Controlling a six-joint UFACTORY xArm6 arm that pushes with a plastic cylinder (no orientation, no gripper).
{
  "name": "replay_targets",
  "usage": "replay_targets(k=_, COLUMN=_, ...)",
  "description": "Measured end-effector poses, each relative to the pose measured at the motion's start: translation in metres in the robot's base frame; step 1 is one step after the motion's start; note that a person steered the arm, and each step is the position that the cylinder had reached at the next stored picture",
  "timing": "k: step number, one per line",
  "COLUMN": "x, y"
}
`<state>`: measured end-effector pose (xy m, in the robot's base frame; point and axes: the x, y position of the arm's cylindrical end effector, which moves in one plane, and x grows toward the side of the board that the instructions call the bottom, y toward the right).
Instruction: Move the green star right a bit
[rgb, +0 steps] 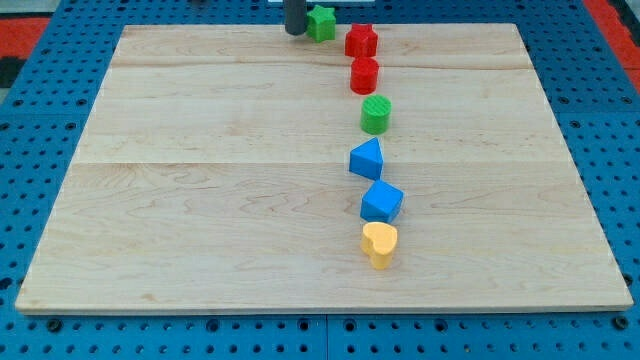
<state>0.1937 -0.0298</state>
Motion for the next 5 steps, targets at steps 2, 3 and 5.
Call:
replay_targets(k=2, x=-0.001, y=0.049)
replay_targets(k=3, x=0.000, y=0.057)
replay_targets(k=5, x=0.024, y=0.068)
